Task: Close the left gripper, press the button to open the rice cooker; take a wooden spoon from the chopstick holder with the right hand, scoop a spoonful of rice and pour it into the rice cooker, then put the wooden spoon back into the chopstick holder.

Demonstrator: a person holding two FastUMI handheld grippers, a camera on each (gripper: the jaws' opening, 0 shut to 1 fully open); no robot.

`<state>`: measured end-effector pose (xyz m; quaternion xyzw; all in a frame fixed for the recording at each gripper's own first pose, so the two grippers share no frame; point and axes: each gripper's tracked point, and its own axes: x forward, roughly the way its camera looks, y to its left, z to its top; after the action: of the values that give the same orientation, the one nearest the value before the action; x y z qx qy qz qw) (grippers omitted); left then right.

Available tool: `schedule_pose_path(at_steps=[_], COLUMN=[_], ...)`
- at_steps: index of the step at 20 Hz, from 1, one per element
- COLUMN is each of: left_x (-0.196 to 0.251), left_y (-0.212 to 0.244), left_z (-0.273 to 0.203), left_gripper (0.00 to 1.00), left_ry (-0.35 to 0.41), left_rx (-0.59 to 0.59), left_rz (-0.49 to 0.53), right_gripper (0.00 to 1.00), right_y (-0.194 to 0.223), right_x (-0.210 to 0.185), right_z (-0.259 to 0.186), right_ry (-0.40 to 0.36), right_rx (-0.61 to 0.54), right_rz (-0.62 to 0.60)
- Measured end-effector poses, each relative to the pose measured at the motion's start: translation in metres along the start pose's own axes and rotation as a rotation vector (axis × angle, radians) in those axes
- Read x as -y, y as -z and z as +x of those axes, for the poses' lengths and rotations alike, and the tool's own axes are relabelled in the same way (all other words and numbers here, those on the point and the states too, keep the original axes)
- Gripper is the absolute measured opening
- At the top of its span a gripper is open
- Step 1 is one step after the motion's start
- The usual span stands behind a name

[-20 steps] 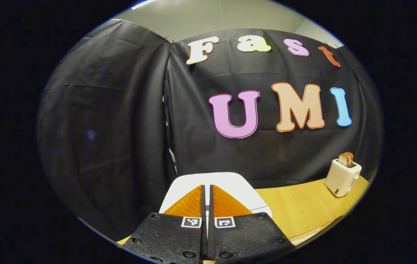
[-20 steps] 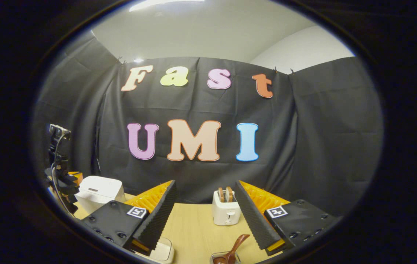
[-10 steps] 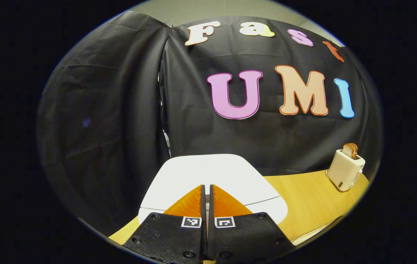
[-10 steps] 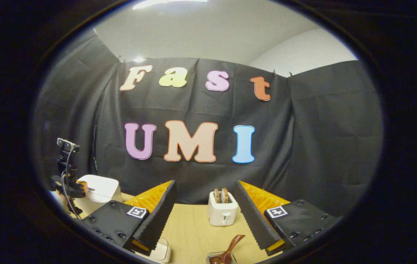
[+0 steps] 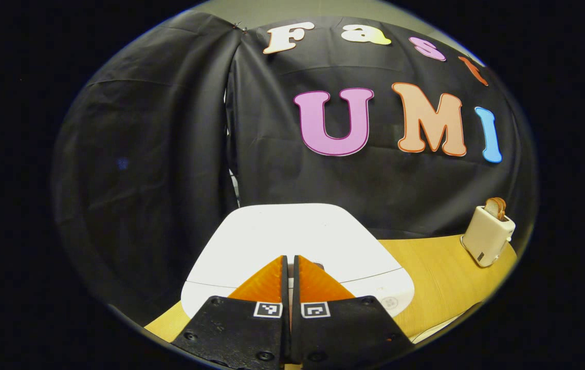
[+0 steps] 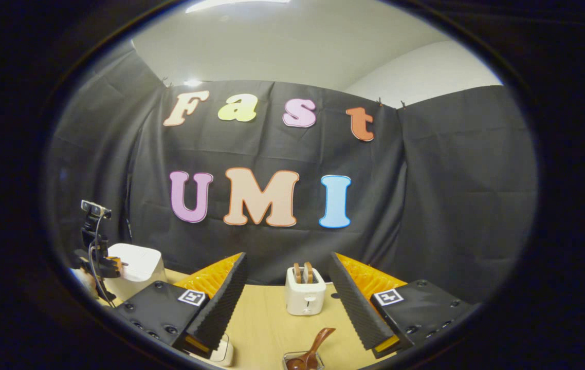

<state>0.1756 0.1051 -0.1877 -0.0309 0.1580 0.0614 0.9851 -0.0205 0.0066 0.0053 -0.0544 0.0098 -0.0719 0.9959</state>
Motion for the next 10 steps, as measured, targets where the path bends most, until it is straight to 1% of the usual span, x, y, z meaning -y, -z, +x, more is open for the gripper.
schedule_pose_path(at_steps=[5,7,9,10], left_x=[0.000,0.000,-0.002,-0.003], left_y=[-0.001,-0.006,-0.006,-0.013], left_z=[-0.001,-0.003,-0.005,-0.008], left_gripper=[0.00,0.00,0.00,0.00], left_ry=[0.004,0.008,-0.007,-0.013], left_rx=[-0.022,-0.012,-0.018,0.004], left_rz=[0.058,0.075,0.078,0.072], right_gripper=[1.00,1.00,0.99,0.99], right_y=[0.003,0.001,-0.002,-0.001], right_x=[0.000,0.003,0.006,0.006], right_z=[-0.004,-0.006,-0.007,-0.006], right_ry=[-0.012,-0.015,-0.017,-0.019], right_rx=[-0.003,0.007,0.017,0.016], right_rz=[0.019,0.021,0.022,0.026])
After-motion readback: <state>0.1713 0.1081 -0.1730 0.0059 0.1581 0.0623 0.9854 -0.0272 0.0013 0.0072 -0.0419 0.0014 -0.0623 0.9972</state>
